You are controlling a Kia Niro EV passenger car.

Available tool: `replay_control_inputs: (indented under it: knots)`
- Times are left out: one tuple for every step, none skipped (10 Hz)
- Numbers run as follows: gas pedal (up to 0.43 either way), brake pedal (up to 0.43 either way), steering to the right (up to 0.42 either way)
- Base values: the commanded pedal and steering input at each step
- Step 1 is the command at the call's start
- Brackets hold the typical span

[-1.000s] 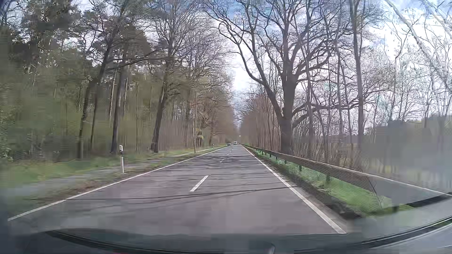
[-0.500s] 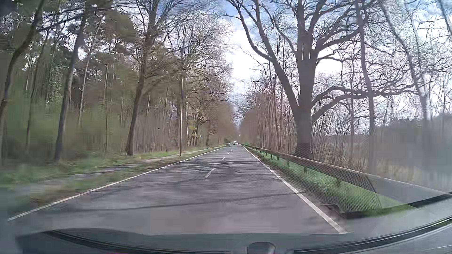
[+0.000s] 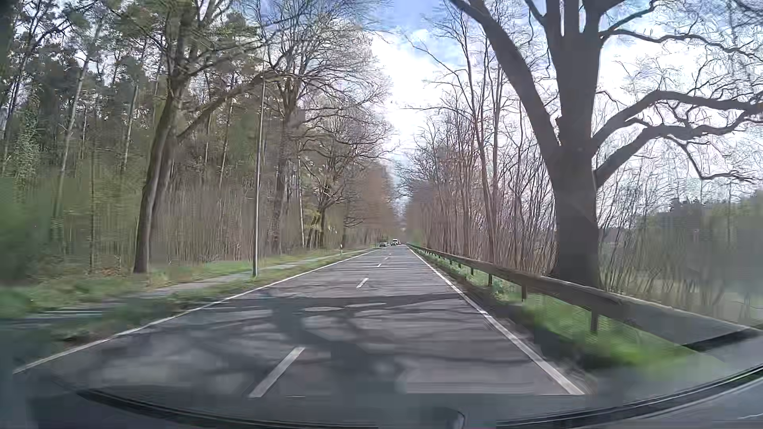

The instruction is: Follow the waypoints while adhering to traffic rules and regulations

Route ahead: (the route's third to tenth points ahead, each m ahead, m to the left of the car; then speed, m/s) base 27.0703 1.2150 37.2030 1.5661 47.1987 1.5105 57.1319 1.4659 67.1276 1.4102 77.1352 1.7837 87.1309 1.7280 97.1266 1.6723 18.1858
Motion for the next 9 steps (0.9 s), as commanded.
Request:
replay_control_inputs:
  knots:
    - [0.028,0.000,0.002]
    - [0.028,0.006,0.001]
    - [0.028,0.000,0.001]
    - [0.028,0.000,0.001]
    - [0.028,0.000,0.001]
    - [0.020,0.000,0.001]
    - [0.020,0.000,0.001]
    - [0.020,0.000,0.001]
    - [0.008,0.000,0.001]
